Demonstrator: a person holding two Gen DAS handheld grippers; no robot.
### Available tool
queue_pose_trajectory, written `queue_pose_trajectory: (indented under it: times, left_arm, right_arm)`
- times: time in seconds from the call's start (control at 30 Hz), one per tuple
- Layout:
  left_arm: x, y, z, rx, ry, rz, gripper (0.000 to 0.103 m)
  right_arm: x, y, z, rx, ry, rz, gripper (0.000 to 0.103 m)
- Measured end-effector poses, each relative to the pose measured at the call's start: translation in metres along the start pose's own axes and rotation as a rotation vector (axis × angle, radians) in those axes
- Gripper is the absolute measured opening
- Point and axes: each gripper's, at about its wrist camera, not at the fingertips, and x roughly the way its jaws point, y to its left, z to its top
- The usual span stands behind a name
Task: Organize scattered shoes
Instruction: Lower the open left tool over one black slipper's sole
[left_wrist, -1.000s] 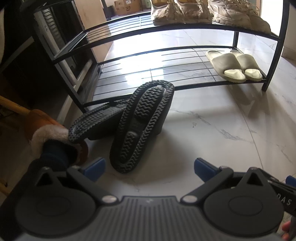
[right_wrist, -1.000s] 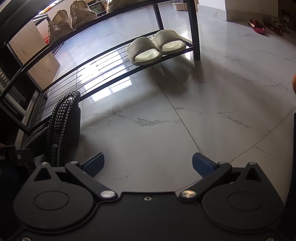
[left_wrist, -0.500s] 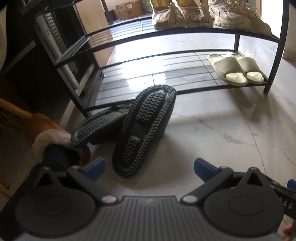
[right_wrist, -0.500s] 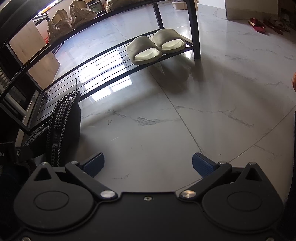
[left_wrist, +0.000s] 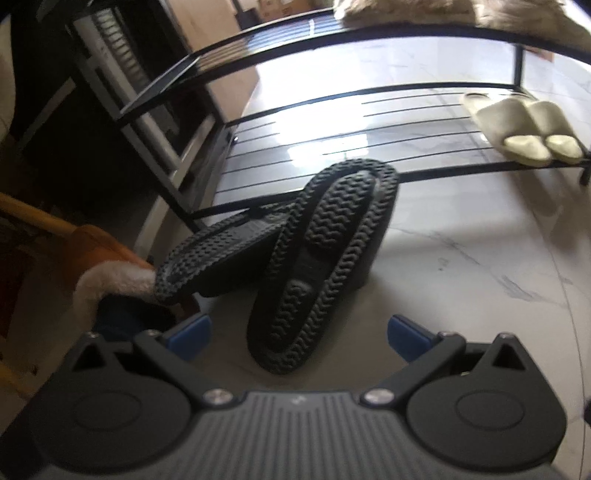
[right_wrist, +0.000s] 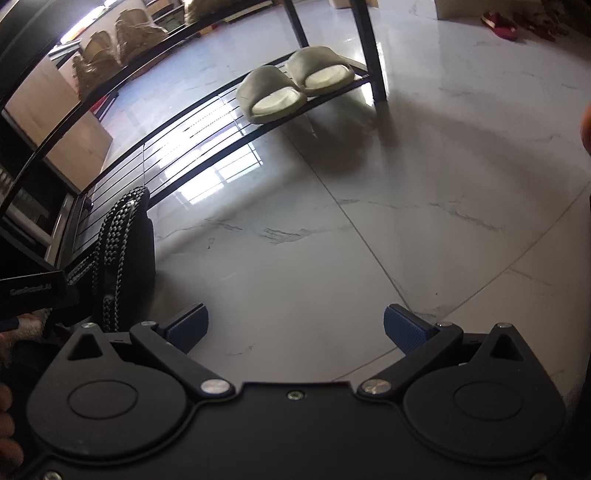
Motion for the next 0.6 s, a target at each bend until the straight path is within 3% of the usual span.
queue_pose_trajectory:
  times: [0.37,0.6]
  left_arm:
    - [0.018,-0.012,0.015,-0.009,-0.096,-0.071,0.102]
    - [0.036,-0.017,0.020,0.001,-0.148,-0.061,0.102]
  right_arm:
    - [0.007,-0.024,0.005,0.082,0.009,0.021,0.103]
    - [0.015,-0.033,0.004,0.117,0.022,0.034,0.103]
